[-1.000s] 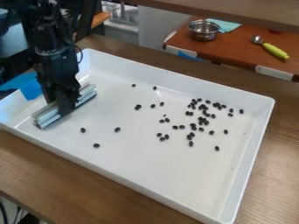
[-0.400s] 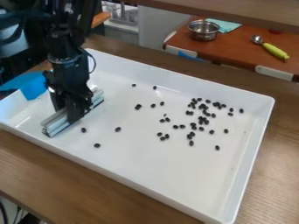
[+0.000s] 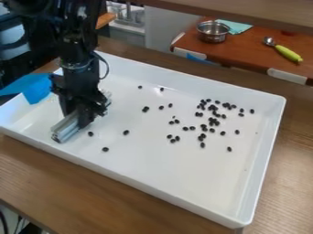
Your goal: Sweep into pile
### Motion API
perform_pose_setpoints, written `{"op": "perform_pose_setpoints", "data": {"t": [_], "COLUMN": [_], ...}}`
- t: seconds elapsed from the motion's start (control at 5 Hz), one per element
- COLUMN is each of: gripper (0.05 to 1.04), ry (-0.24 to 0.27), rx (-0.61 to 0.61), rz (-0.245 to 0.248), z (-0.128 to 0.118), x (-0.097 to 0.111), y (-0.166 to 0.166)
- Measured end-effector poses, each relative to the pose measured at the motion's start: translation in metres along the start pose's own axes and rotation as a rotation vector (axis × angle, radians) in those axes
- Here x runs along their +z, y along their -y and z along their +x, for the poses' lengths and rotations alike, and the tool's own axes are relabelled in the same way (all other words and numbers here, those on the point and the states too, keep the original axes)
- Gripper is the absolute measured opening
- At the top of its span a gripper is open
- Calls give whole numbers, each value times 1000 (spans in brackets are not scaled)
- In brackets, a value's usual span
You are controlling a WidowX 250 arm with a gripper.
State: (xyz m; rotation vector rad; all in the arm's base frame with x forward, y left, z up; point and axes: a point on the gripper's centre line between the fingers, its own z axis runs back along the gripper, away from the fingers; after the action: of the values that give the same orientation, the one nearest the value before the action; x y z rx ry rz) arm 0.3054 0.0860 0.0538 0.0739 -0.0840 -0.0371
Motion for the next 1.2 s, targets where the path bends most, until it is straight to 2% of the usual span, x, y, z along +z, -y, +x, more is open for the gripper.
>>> {"op": "perform_pose_setpoints", "data": {"t": [0.4, 1.2], "gripper": [379, 379], "ry": [-44, -73], "rx": [38, 100], "rz": [-65, -166], "z": [2, 22], "x": [3, 7], "y": [41, 124]}}
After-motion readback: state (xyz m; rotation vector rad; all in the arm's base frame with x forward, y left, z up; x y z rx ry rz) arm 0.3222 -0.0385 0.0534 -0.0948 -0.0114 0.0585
